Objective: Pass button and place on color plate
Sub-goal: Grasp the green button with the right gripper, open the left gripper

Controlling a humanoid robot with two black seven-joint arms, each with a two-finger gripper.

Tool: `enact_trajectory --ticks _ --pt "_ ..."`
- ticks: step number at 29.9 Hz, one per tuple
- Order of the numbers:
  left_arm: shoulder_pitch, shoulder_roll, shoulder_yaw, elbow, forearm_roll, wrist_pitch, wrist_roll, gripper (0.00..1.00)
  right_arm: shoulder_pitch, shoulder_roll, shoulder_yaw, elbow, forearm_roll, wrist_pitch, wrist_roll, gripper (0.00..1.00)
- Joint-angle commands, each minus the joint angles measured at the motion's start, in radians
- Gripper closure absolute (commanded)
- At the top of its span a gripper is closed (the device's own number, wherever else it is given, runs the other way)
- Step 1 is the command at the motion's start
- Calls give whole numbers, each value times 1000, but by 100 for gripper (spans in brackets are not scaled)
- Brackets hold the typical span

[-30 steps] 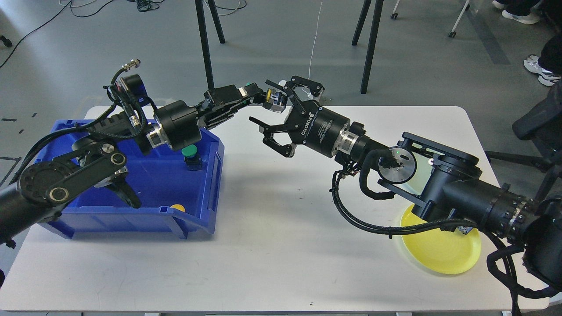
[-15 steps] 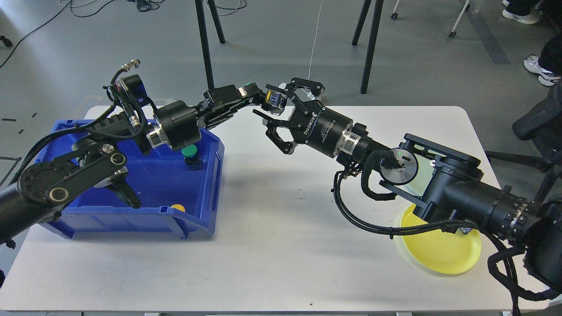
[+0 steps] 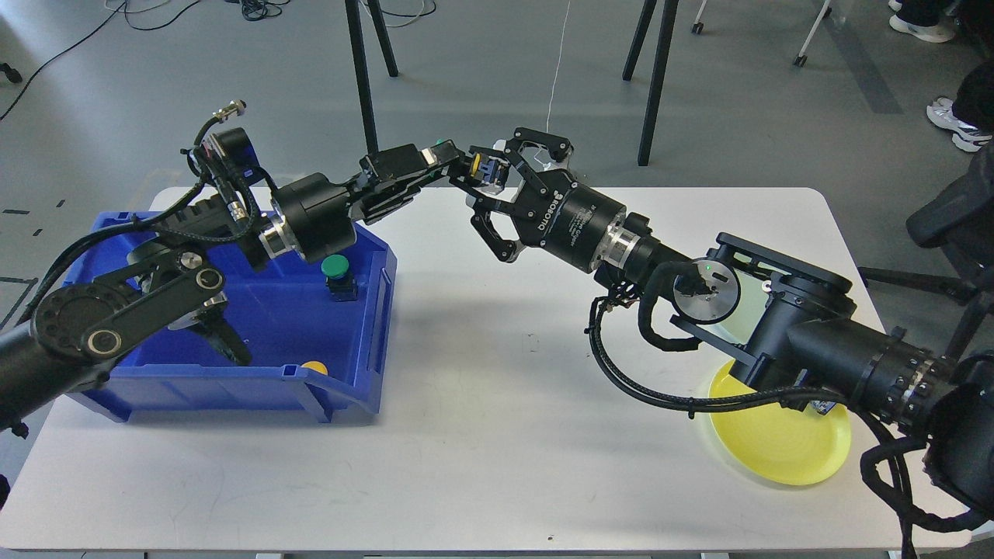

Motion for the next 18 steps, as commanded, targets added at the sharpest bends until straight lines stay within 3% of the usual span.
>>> enact_trajectory --ticks 1,7,11,18 --pt "1 -2 -1 2 1 -1 1 88 0 -1 1 4 1 0 2 95" --pt "1 -5 -7 -1 -10 1 1 41 0 2 1 4 1 0 1 99" --pt "2 -5 -7 -1 -11 2 1 32 -1 2 4 4 1 0 2 99" --pt "2 -5 -7 0 -15 2 1 28 -31 -20 47 7 2 0 2 100"
